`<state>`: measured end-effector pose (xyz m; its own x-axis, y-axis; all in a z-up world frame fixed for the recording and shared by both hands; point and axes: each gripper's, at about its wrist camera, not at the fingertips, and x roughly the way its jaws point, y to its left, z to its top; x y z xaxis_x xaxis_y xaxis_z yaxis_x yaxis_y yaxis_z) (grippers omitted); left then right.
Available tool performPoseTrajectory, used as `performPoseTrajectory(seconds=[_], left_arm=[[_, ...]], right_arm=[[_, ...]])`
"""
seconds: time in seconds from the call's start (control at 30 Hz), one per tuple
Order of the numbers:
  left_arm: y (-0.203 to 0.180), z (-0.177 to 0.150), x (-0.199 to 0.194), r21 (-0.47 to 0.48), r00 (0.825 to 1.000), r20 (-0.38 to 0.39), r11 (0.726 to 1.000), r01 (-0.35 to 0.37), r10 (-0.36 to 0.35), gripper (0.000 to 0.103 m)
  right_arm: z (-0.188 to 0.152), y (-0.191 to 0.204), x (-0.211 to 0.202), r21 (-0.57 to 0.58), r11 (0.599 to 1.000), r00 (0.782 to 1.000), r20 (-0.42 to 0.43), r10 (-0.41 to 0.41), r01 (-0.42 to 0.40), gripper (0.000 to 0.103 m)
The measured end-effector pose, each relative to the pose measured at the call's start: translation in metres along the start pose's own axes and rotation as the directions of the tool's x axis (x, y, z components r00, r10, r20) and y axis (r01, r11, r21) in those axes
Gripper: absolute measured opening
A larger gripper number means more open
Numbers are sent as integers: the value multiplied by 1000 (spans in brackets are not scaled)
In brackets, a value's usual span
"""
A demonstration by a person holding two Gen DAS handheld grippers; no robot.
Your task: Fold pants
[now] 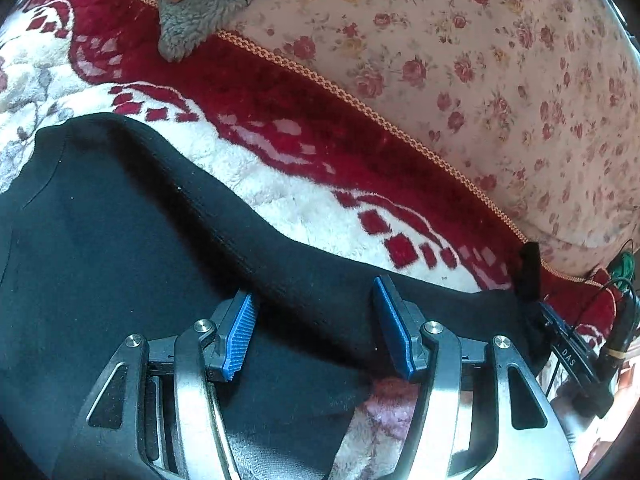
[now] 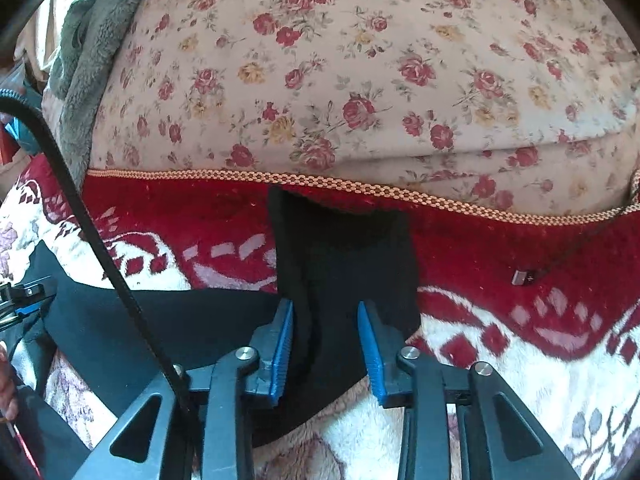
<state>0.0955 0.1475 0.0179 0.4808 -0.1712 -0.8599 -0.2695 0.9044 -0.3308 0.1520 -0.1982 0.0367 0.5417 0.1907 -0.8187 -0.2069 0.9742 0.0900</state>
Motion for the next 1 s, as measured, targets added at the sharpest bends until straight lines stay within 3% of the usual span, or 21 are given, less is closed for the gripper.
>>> performPoseTrajectory(seconds=[0.17, 0.2, 0.23, 0.27, 0.33, 0.5, 0.67, 1.0], left_arm=[[7, 4, 2, -52, 998, -24, 997, 53, -55, 54], [8, 5, 2, -55, 996, -29, 995, 80, -81, 45], [9, 6, 4, -53, 994, -42, 994, 100, -103, 26], [11, 7, 7, -61, 991, -60, 991, 117, -120, 17], [15, 7, 8, -80, 989, -56, 988, 134, -139, 11], [11, -1, -9, -58, 990, -9, 988, 141, -141, 8], [2, -9, -38, -22, 988, 43, 988, 152, -151, 8], [-8, -37, -98, 47, 977, 120, 984, 173, -177, 7]], right_arm=[[-2, -1, -4, -22, 999, 1000, -7, 26, -26, 14], [-4, -2, -6, -14, 999, 999, -4, 33, -33, 12], [-5, -5, -9, 5, 999, 999, 3, 49, -49, 10], [-7, -8, -13, 24, 998, 998, 9, 63, -63, 9], [-10, -15, -19, 69, 993, 995, 23, 98, -100, 7], [-23, -33, -37, 183, 965, 982, 78, 175, -186, 5], [-42, -58, -69, 293, 903, 945, 187, 268, -314, 5], [-78, -69, -107, 345, 874, 934, 226, 275, -341, 5]])
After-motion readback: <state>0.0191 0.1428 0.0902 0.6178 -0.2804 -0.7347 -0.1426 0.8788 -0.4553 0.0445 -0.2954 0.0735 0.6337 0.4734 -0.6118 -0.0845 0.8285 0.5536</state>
